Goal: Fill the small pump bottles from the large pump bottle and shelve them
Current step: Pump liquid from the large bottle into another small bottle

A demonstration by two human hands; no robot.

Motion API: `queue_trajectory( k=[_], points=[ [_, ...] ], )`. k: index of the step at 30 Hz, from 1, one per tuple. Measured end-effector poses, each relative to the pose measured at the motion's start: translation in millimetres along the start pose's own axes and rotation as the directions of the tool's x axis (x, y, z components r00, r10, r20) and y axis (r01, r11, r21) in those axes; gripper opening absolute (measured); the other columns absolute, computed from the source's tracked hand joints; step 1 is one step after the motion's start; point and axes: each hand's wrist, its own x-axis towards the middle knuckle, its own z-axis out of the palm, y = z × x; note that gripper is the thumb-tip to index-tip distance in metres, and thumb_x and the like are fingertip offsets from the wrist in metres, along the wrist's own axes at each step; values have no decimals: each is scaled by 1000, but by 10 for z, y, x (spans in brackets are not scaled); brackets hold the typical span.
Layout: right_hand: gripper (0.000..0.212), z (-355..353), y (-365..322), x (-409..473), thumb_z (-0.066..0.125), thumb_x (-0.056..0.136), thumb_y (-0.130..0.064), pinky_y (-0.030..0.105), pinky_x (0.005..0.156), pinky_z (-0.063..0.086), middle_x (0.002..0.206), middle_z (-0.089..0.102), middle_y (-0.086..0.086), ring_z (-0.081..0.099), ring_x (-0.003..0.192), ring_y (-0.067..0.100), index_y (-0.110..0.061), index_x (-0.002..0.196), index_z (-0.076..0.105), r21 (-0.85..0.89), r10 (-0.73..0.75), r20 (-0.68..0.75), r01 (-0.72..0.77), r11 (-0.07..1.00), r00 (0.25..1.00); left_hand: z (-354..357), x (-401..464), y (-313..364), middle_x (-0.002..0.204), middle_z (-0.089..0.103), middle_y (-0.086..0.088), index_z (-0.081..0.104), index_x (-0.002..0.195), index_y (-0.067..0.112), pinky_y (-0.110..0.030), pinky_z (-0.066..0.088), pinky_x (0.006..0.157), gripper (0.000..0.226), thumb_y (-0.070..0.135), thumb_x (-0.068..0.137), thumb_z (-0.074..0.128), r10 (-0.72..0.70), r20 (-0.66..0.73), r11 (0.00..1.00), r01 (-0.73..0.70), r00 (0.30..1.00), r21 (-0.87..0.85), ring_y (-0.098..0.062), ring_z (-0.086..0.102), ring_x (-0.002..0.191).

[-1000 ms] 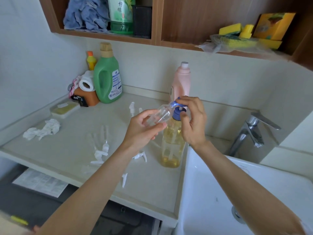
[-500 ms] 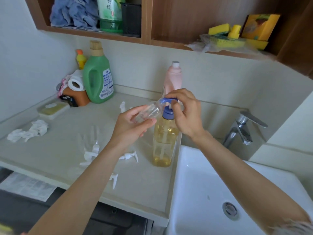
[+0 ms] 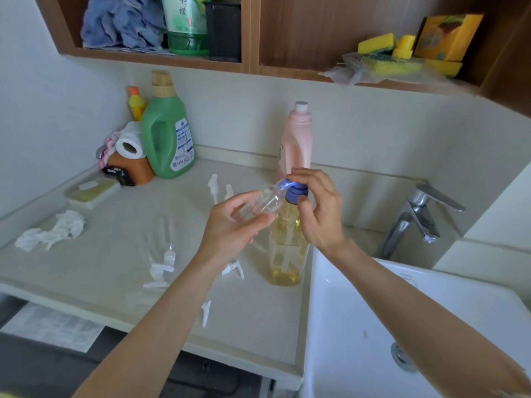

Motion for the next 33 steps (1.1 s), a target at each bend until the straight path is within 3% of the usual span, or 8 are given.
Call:
queue_trajectory(
  k=[5, 8, 13, 23, 28, 33],
  points=[
    [36, -63, -67, 150, 41, 79, -10, 23, 88, 44, 103, 64, 0, 58, 98, 16, -1, 98, 69, -49, -36, 35, 38, 998, 999, -7, 5, 75, 82, 67, 13, 66, 103, 37, -21, 43, 51, 37, 21, 74, 81, 14, 10, 1000, -14, 1000, -13, -10, 51, 54],
    [35, -86, -79, 269, 39, 83, -12, 30, 86, 47, 101, 67, 6, 60, 95, 22, -2, 96, 70, -60, -45, 37, 47, 997, 998, -8, 31, 129, 91, 66, 3, 66, 105, 35, -20, 42, 49, 35, 19, 77, 79, 25, 11, 1000, -25, 1000, -10, -9, 52, 54],
    [35, 29, -62, 85, 41, 87, -12, 28, 97, 44, 112, 65, 11, 57, 111, 22, 2, 104, 68, -22, -4, -50, 3, 1000, 999, 21, 34, 97, 75, 67, 14, 66, 109, 23, -20, 44, 50, 34, 17, 78, 78, 28, 30, 1000, -28, 999, 4, -9, 52, 54],
    [37, 71, -54, -4, 39, 76, -8, 18, 92, 40, 101, 66, -2, 58, 101, 11, -1, 92, 71, -16, 9, -88, -11, 1000, 996, 93, -12, -57, 60, 56, 5, 66, 86, 13, -20, 40, 49, 12, 8, 79, 74, -66, -11, 997, 66, 998, -42, -11, 45, 49],
    [36, -4, -175, 137, 40, 79, -14, 19, 88, 43, 101, 69, 3, 60, 99, 16, -5, 93, 72, -9, 43, -38, -43, 999, 998, 88, -10, -7, 66, 53, -6, 65, 94, 8, -23, 38, 50, 16, 8, 80, 73, -35, 3, 998, 35, 999, -55, -18, 43, 52],
    [34, -97, -138, 231, 42, 82, -14, 26, 90, 47, 103, 70, 2, 61, 100, 14, -5, 95, 72, -25, 37, -12, -37, 999, 999, 133, 31, -3, 68, 61, 3, 55, 119, 11, -18, 42, 49, 47, -2, 77, 71, -26, 2, 997, 26, 1000, -71, -15, 48, 52]
  ],
)
